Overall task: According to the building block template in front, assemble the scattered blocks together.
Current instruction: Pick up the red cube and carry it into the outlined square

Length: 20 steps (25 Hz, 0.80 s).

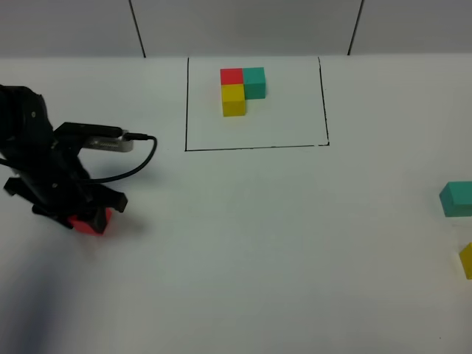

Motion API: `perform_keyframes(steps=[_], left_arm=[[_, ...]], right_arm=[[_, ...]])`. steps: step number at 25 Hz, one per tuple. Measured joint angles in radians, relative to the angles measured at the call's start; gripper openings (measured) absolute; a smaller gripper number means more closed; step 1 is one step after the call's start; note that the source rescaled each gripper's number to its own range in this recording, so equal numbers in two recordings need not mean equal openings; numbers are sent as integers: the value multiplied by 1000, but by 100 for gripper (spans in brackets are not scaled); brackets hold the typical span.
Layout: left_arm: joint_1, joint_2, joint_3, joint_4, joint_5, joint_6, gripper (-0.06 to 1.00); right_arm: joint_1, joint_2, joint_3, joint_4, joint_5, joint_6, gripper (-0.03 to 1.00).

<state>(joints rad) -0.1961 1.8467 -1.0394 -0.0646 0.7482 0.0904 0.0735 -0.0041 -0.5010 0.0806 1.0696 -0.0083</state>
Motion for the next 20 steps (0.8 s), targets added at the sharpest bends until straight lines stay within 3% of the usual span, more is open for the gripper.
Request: perform_keyframes(steps=[6,14,20], left_arm=[[-162,48,-223,1,54,269,0],[-316,361,-771,120,333,396,0],[-420,607,-1185,147,441,556,0]], right_arm=[[0,0,0,0,0,0,70],[0,0,0,0,0,0,70],[0,0,0,0,0,0,70]])
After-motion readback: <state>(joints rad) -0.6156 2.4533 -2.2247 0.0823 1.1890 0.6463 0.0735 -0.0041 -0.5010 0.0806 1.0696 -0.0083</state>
